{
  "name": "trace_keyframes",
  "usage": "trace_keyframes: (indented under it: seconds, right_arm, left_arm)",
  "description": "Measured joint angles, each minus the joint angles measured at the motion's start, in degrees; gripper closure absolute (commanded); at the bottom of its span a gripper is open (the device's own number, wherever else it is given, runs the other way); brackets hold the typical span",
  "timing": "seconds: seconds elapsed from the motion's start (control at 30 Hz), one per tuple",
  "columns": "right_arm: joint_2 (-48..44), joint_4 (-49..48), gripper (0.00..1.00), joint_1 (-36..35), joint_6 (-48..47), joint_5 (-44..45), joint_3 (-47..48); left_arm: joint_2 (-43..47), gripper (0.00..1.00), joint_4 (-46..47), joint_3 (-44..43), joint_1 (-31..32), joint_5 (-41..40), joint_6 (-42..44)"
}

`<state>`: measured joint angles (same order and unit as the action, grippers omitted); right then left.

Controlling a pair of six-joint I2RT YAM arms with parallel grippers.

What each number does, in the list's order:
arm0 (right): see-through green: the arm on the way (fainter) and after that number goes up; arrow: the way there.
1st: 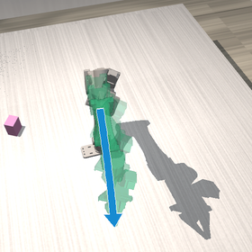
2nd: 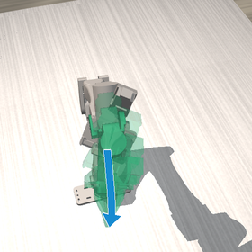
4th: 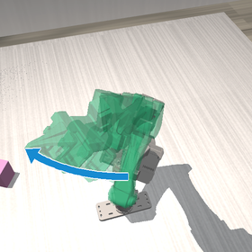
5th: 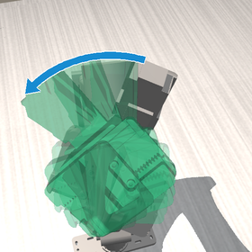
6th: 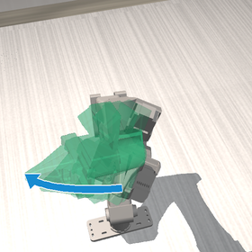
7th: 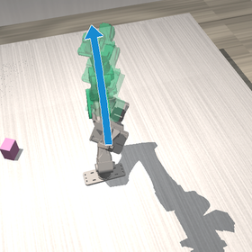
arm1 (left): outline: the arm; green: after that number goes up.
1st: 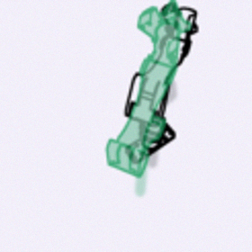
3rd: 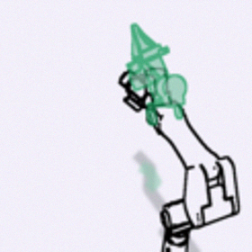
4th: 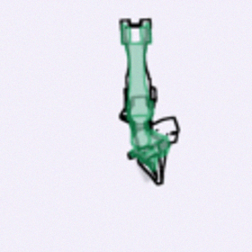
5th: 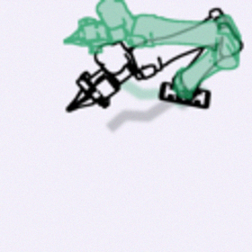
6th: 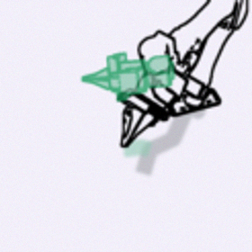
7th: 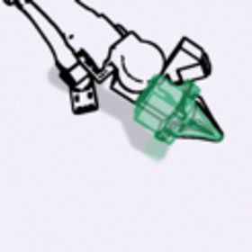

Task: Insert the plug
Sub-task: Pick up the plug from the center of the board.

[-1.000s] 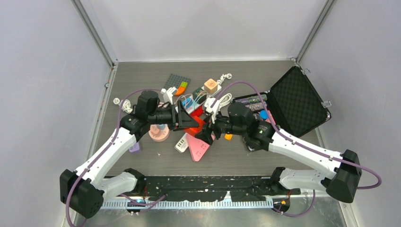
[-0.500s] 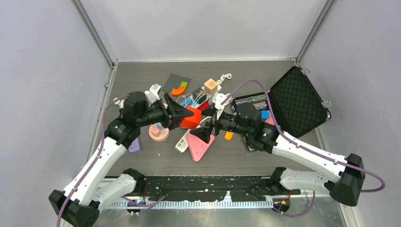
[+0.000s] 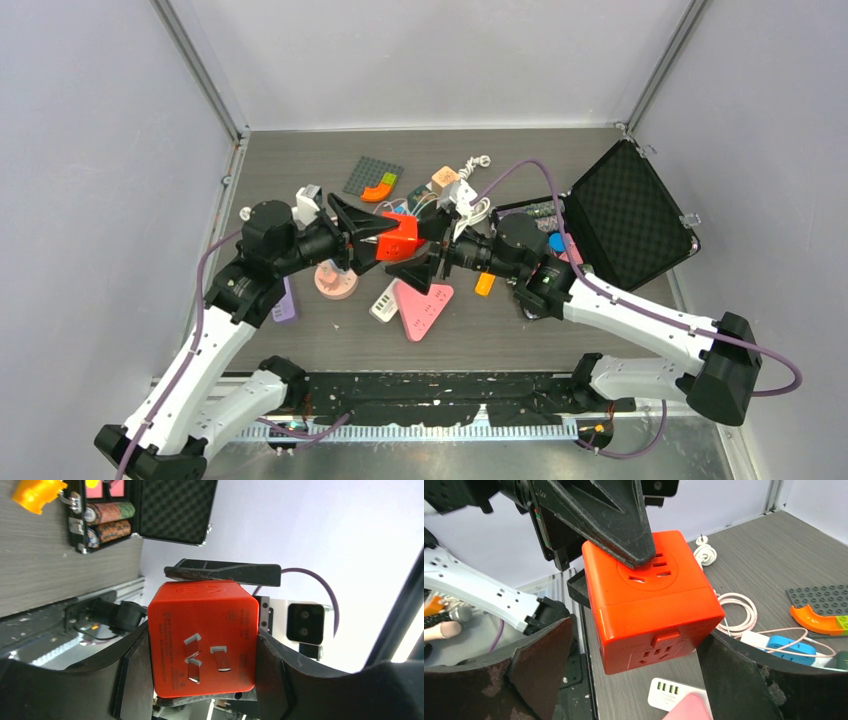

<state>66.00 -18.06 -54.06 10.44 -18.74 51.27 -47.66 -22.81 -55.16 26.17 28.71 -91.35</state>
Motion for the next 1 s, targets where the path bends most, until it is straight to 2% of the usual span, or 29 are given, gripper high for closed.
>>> trace_keyframes:
  seconds: [0.1, 0.17, 0.43, 0.57, 0.67, 0.83, 1.0]
  right_arm:
    - [0.2, -2.0, 0.22, 0.0, 1.1, 0.1, 0.0]
    - [0.2, -3.4, 0.25, 0.0, 1.8, 0.3, 0.0]
    - [0.4, -5.8, 0.22, 0.4, 3.5, -0.2, 0.0]
    - [0.4, -8.7, 0.14, 0.4, 4.0, -2.5, -0.1]
    - [-0.2, -14.1, 0.13, 0.5, 3.8, -3.9, -2.2]
    - [-2.3, -26.2, 0.16, 0.5, 3.2, -5.4, -9.0]
    - [-2.2, -30.3, 0.28, 0.5, 2.5, -5.8, -9.4]
  left_arm:
    - [0.7, 1.0, 2.1, 0.9, 0.0, 1.0, -3.0]
    - [1.2, 1.0, 4.2, 2.1, 0.0, 2.0, -5.0]
    - [1.6, 1.0, 11.7, 5.4, -0.4, 5.1, -9.3]
    - [1.5, 1.0, 20.0, 8.0, -0.3, 7.0, -10.6]
    - [1.3, 1.0, 27.3, 10.2, -0.3, 8.5, -12.9]
    - [1.2, 1.0, 34.6, 12.7, 0.5, 11.1, -16.1]
    - [1.2, 1.0, 38.2, 12.7, 0.5, 12.2, -17.4]
